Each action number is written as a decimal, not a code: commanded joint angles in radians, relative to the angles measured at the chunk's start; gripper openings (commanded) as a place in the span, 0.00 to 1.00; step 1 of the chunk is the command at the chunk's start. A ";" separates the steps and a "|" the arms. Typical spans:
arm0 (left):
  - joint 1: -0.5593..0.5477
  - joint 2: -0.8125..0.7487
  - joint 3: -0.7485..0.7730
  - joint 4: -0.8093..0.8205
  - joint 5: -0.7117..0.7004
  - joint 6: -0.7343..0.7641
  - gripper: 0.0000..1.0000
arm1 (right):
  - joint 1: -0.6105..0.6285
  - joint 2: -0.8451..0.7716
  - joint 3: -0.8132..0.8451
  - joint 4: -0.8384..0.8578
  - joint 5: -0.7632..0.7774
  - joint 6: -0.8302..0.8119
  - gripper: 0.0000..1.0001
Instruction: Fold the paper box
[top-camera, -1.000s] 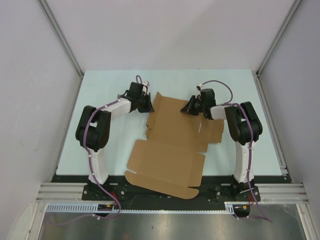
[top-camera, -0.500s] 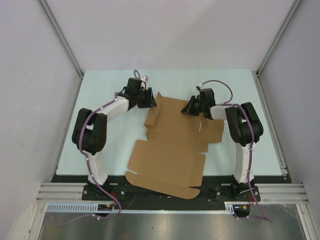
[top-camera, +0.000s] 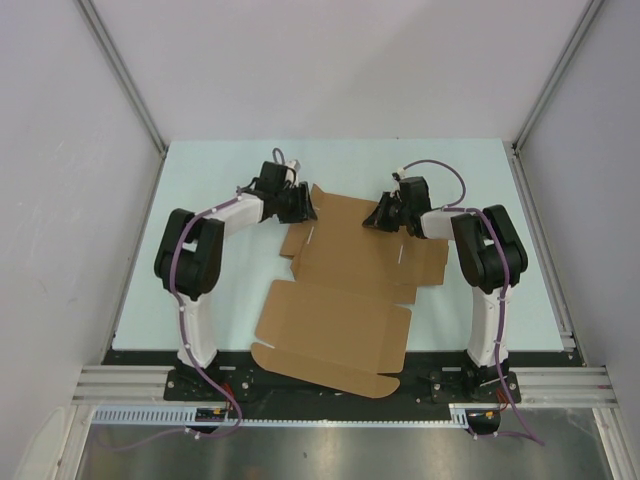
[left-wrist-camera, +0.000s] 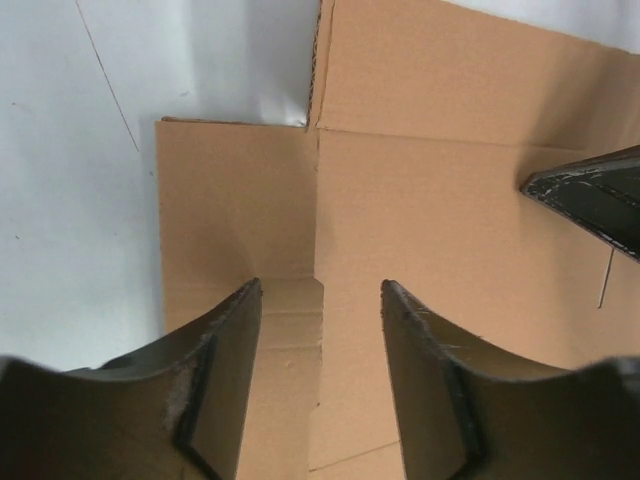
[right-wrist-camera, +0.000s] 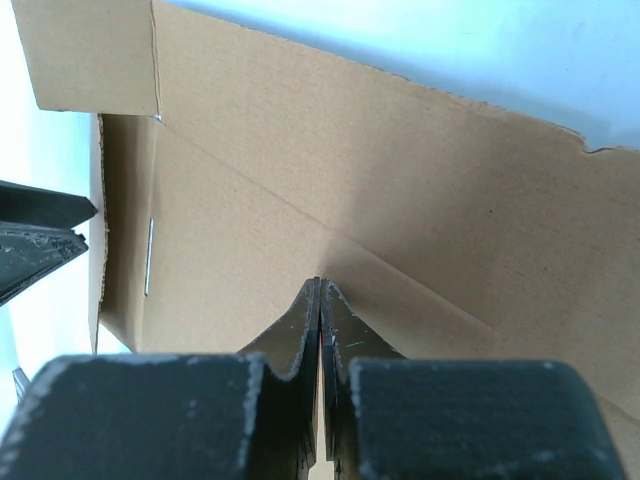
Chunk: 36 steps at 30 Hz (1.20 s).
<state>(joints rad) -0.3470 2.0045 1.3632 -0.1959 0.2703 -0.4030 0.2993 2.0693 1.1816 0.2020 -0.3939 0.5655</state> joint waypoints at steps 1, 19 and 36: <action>0.020 -0.019 0.039 0.013 -0.003 -0.029 0.60 | 0.000 0.029 -0.019 -0.075 0.015 -0.029 0.00; 0.172 -0.096 -0.067 0.060 0.064 -0.111 0.82 | -0.006 0.044 -0.019 -0.069 0.009 -0.024 0.00; 0.157 0.028 -0.027 0.047 0.185 -0.108 0.85 | -0.008 0.071 -0.019 -0.036 0.000 -0.006 0.00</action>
<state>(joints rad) -0.1753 2.0155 1.2964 -0.1207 0.3920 -0.5232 0.2886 2.0823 1.1816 0.2165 -0.4362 0.5701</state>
